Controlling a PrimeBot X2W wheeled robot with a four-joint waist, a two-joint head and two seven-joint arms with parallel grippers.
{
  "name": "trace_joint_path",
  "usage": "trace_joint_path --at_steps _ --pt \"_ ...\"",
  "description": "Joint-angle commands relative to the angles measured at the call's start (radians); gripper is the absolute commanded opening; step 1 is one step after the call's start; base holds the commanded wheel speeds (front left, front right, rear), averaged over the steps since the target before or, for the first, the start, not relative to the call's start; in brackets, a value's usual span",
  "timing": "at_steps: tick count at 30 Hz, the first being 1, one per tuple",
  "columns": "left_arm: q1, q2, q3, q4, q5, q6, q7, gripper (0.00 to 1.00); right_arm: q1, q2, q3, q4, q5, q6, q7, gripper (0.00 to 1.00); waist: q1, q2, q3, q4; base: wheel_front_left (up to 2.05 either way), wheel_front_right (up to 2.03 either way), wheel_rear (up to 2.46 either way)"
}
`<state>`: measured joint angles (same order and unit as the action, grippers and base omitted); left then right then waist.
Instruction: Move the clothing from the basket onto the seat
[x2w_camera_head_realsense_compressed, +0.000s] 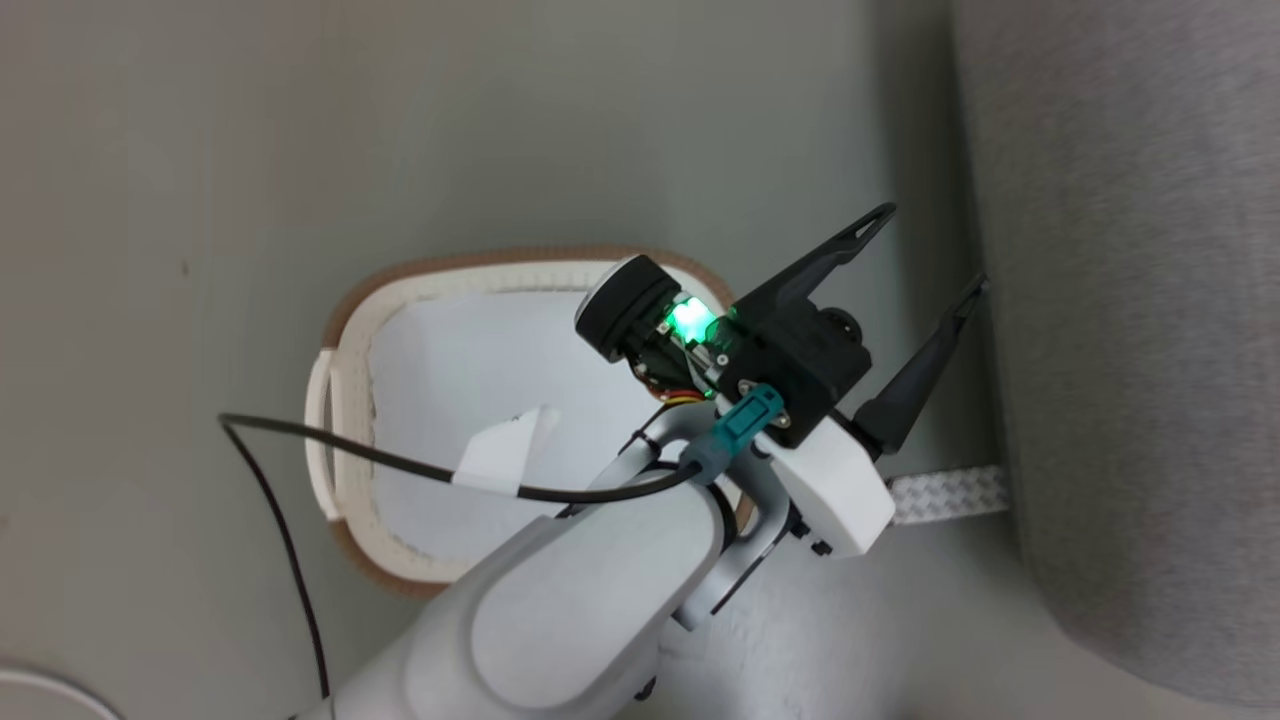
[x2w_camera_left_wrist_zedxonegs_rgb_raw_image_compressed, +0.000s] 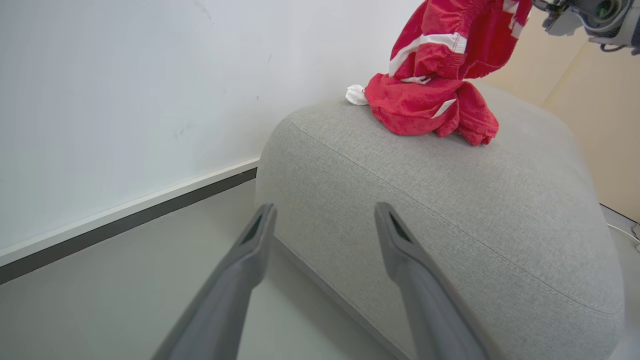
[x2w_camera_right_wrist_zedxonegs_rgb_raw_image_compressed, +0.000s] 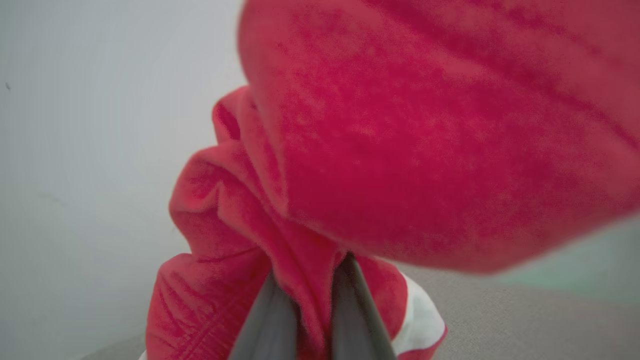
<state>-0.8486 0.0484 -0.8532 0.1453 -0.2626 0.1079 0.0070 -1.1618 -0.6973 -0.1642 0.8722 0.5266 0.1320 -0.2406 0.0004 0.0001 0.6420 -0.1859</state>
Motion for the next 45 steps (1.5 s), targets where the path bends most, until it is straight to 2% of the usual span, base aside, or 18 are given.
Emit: trace_joint_path --at_steps 1,3,4,5,6,8,10,14,20,22,30,35,39,45 --pt "-0.026 0.004 -0.007 -0.009 0.003 0.013 -0.010 1.00 -0.033 -0.017 -0.045 0.096 -0.042 -0.002 -0.012 0.00 -0.0004 -0.0001 0.111 0.064 0.00 0.00 0.00" --pt "-0.033 0.004 -0.011 -0.007 -0.004 0.028 -0.017 1.00 -0.049 -0.011 -0.096 0.187 -0.085 -0.002 -0.019 0.00 -0.0004 -0.0001 0.135 0.078 0.00 0.00 0.00" --pt "-0.036 0.004 -0.013 -0.004 -0.007 0.036 -0.020 1.00 -0.052 -0.008 -0.122 0.224 -0.101 -0.002 -0.023 0.16 -0.0004 -0.0001 0.146 0.084 0.00 0.00 0.00" --pt "-0.037 0.004 -0.014 0.001 -0.009 0.041 -0.024 1.00 -0.056 -0.004 -0.144 0.254 -0.114 -0.002 -0.025 0.40 -0.0004 -0.0001 0.153 0.089 0.00 0.00 0.00" --pt "-0.037 0.004 -0.015 0.007 -0.011 0.045 -0.026 1.00 -0.057 -0.003 -0.170 0.273 -0.131 -0.002 -0.024 1.00 -0.0004 -0.0001 0.158 0.092 0.00 0.00 0.00" --pt "-0.031 0.004 -0.014 0.019 -0.013 0.051 -0.036 1.00 -0.042 0.006 -0.223 0.284 -0.155 -0.003 -0.025 1.00 -0.0004 -0.0001 0.158 0.092 0.00 0.00 0.00" --pt "-0.017 0.010 -0.009 0.033 -0.022 0.054 -0.048 1.00 -0.015 0.043 -0.258 0.275 -0.175 -0.002 -0.024 1.00 -0.0004 -0.0001 0.142 0.086 0.00 0.00 0.00" --pt "0.008 0.025 0.010 0.050 -0.040 0.067 -0.070 1.00 0.034 0.093 -0.277 0.215 -0.218 -0.002 -0.025 1.00 -0.0004 -0.0001 0.098 0.063 0.00 0.00 0.00" --pt "0.087 0.066 0.060 0.071 -0.092 0.087 -0.120 1.00 0.207 0.229 -0.259 0.043 -0.256 -0.003 -0.025 1.00 -0.0004 -0.0001 -0.049 0.010 0.00 0.00 0.00" --pt "0.135 0.097 0.082 0.077 -0.112 0.097 -0.130 1.00 0.300 0.285 -0.252 -0.023 -0.267 -0.003 -0.025 1.00 -0.0004 -0.0001 -0.130 -0.015 0.00 0.00 0.00" --pt "0.262 0.153 0.131 0.063 -0.175 0.130 -0.173 1.00 0.495 0.370 -0.213 -0.136 -0.310 -0.002 -0.025 1.00 -0.0004 -0.0001 -0.300 -0.051 0.00 0.00 0.00" --pt "0.349 0.172 0.158 0.062 -0.201 0.150 -0.213 1.00 0.628 0.410 -0.165 -0.268 -0.338 -0.003 -0.025 1.00 -0.0004 -0.0001 -0.397 -0.033 0.00 0.00 0.00" --pt "0.417 0.186 0.180 0.081 -0.206 0.175 -0.247 1.00 0.744 0.434 -0.082 -0.400 -0.344 -0.003 -0.024 1.00 -0.0004 -0.0001 -0.462 0.000 0.00 0.00 0.00" --pt "0.524 0.200 0.250 0.126 -0.226 0.194 -0.272 1.00 0.898 0.504 -0.006 -0.555 -0.342 -0.002 -0.023 1.00 -0.0004 -0.0001 -0.535 0.051 0.00 0.00 0.00"
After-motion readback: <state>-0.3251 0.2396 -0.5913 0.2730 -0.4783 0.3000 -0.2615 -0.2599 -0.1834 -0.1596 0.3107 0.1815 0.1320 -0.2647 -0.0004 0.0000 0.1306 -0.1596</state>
